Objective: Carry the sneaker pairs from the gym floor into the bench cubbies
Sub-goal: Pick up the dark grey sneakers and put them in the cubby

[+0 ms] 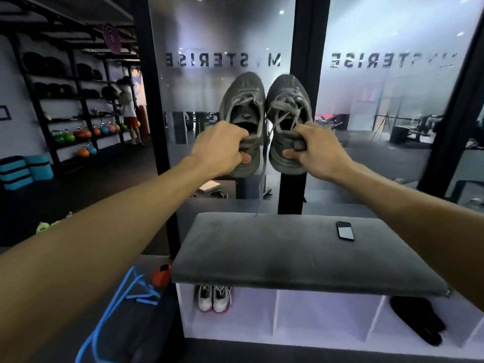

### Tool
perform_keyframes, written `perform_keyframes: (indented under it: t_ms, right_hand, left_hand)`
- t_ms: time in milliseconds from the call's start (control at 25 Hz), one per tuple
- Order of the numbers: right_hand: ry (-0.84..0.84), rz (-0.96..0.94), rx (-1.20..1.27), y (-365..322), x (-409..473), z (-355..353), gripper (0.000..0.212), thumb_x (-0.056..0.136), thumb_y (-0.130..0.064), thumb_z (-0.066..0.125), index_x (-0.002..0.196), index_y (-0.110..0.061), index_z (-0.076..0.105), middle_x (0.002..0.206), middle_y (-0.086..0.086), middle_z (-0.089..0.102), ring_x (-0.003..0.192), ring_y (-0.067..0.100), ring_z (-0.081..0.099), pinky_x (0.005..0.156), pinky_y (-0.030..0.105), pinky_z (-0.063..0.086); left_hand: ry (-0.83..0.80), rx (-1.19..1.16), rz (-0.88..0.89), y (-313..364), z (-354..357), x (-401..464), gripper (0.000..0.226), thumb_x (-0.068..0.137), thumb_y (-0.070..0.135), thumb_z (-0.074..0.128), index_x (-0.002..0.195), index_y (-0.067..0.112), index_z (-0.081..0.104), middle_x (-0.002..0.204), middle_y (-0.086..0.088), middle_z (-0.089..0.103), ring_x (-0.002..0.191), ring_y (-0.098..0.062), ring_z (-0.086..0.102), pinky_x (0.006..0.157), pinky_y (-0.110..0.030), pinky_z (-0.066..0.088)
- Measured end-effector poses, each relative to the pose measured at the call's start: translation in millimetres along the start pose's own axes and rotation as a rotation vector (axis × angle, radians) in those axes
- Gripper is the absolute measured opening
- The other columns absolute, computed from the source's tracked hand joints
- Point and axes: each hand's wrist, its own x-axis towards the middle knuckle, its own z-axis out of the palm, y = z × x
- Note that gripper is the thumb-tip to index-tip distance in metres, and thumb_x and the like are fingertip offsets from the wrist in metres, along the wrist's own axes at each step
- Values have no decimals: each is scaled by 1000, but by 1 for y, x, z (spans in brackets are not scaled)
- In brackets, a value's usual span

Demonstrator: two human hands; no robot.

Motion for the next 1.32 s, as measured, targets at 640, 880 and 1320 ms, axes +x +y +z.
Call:
perform_keyframes:
  t_ms: [640,880,1320]
  right_hand:
    - [-64,32,65,27,-270,265,22,76,-27,74,84,-22,55,85,-3,45,80,18,44,73,28,34]
    - [-172,134,103,-13,-378,312,27,75,-21,74,77,-25,46,82,-1,46,82,27,53,70,29,36]
    - [-455,327,185,6,-514,453,17,79,-19,70,82,-13,54,81,-4,43,81,26,54,68,28,35]
  left_hand:
    - [-114,-36,-7,-21,288,-241,28,74,38,77,73,19,57,73,-3,56,73,-27,54,63,-33,40]
    - [-261,-101,-29,-19,342,-341,24,74,38,77,72,23,58,74,-2,57,77,-29,59,65,-35,45]
    - [-546,-170,-82,-30,501,-449,26,76,36,75,73,24,52,83,-5,61,85,-29,60,63,-31,40]
